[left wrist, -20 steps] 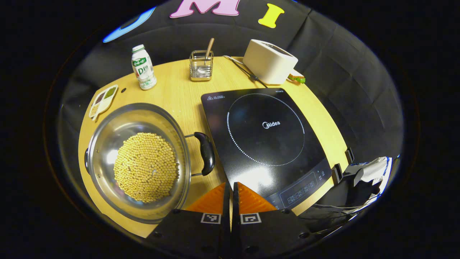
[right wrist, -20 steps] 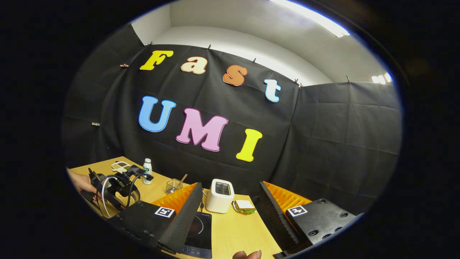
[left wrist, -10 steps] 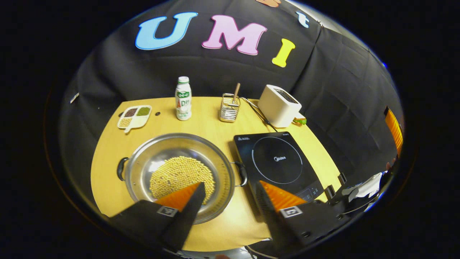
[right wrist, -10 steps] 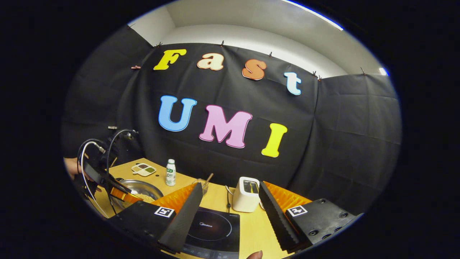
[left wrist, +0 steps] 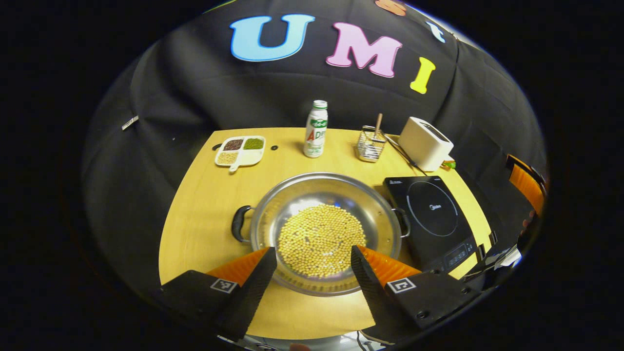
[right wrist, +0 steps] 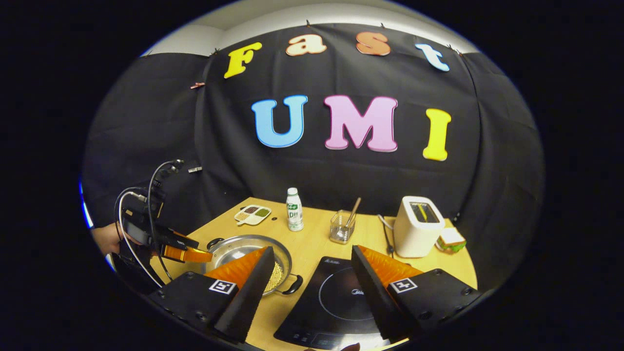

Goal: First push the handle of the pot to place it horizontally, then grasp the pot with both hands and set it on the induction cooktop.

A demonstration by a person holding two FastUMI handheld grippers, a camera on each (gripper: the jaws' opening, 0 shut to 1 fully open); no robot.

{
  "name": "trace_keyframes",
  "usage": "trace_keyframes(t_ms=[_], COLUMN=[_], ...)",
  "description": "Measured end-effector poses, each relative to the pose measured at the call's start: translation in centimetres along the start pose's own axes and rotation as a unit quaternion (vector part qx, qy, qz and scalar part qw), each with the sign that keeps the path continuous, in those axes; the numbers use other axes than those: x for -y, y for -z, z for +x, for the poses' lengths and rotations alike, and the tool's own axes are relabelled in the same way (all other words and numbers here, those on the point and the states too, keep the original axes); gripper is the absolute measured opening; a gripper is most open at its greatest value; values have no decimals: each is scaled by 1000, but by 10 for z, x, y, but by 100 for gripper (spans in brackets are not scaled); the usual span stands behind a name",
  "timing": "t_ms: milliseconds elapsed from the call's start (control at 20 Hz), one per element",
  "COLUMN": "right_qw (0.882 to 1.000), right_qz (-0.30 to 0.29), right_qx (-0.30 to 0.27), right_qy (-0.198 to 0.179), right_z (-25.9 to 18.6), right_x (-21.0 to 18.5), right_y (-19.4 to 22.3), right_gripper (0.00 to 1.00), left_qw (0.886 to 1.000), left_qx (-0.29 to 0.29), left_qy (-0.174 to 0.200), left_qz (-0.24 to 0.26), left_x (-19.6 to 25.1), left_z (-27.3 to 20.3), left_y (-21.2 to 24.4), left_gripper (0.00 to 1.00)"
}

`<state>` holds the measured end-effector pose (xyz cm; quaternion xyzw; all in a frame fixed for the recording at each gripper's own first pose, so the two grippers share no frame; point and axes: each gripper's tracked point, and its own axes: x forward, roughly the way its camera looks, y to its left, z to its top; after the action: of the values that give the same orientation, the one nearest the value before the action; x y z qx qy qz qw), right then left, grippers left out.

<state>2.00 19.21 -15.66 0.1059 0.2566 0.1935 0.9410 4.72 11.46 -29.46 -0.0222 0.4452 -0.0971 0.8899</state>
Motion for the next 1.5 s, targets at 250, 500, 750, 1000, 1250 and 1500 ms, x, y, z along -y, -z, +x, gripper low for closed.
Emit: trace_keyframes(t_ms=[250,500,750,1000,1250,1500], right_qw=[992,983,968,953,940,936], right_qz=[67,76,109,117,130,124], right_qx=[-103,-169,-227,-279,-313,-325], right_qy=[-11,-21,-19,13,35,48], right_z=[46,82,109,125,134,147], right_x=[-21,-36,-45,-40,-41,-40], right_y=[52,90,123,158,183,196], right_gripper=[98,98,99,99,91,84], left_qw=[999,998,997,996,995,994], left_qx=[-34,-60,-66,-57,-70,-100], left_qy=[-10,-14,-40,-63,-51,-27], left_qz=[-14,-13,-14,25,58,33], left_x=[-46,-71,-94,-112,-114,-109], left_z=[18,47,78,111,135,144], left_y=[15,15,9,-13,-17,2], left_gripper=[96,95,95,95,95,77])
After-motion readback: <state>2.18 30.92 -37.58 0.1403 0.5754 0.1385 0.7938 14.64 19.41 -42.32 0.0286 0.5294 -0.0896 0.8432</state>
